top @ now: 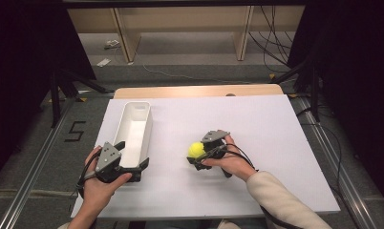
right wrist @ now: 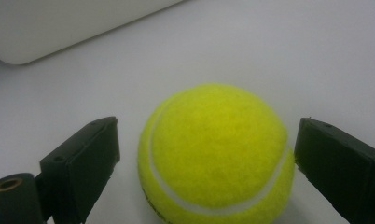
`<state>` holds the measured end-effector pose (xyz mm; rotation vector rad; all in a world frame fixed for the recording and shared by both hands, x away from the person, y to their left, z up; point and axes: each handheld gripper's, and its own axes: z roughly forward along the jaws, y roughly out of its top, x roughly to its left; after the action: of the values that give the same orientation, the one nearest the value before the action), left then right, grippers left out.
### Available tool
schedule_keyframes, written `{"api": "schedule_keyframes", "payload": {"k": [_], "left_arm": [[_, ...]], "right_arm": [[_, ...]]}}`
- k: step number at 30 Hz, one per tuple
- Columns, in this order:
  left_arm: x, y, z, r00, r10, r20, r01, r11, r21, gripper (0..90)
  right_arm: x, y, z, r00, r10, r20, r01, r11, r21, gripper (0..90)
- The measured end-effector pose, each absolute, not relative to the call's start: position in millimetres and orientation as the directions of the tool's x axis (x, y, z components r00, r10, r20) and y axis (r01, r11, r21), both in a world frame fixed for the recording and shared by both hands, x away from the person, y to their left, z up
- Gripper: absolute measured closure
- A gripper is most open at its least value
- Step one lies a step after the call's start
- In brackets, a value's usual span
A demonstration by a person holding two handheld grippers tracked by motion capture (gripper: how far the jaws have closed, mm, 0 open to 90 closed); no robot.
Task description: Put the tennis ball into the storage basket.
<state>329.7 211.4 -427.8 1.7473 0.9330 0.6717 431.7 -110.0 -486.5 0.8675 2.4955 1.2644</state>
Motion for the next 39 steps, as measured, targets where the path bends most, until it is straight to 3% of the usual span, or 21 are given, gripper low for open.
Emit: {"api": "schedule_keyframes", "payload": {"k": [25, 39], "left_arm": [[329.9, 212.1, -427.9, 0.545, 0.838, 0.013, 0.281, -0.197, 0.939, 0.0], [329.8, 212.4, -427.8, 0.544, 0.839, 0.009, 0.282, -0.193, 0.940, 0.0]], "right_arm": [[432.0, -107.8, -489.5, -0.794, 0.603, 0.070, 0.417, 0.458, 0.785, 16.2], [431.8, -108.0, -488.2, -0.776, 0.627, 0.067, 0.425, 0.442, 0.790, 25.4]]}}
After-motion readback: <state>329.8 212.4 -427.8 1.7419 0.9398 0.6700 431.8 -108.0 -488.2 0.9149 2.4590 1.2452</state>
